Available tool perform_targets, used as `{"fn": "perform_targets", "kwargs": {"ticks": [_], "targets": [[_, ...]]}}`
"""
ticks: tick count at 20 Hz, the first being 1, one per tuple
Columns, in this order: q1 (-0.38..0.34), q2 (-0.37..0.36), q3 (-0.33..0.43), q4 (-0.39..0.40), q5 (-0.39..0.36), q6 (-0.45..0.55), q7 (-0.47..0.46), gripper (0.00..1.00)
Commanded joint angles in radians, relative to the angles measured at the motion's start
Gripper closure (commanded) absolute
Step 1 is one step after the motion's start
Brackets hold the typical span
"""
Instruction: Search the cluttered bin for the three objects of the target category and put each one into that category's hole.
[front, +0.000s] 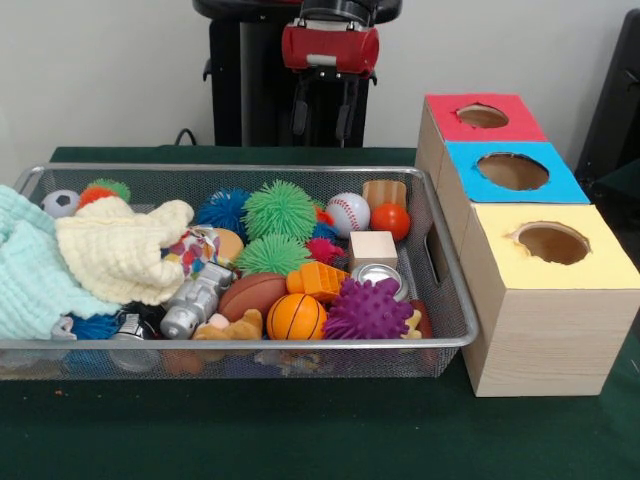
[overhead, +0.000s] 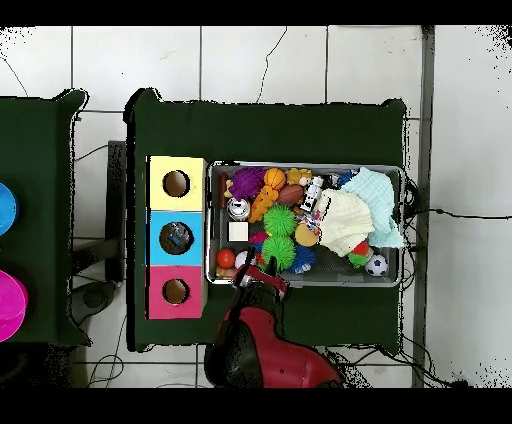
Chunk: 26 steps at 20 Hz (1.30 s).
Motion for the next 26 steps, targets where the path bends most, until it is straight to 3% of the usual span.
{"fn": "perform_targets", "kwargs": {"ticks": [1, 26], "targets": [[-0.011, 0.043, -0.004, -0.062, -0.014, -0.074, 0.180, 0.00], [-0.017, 0.081, -0.006, -0.088, -0.031, -0.101, 0.178, 0.00]]}}
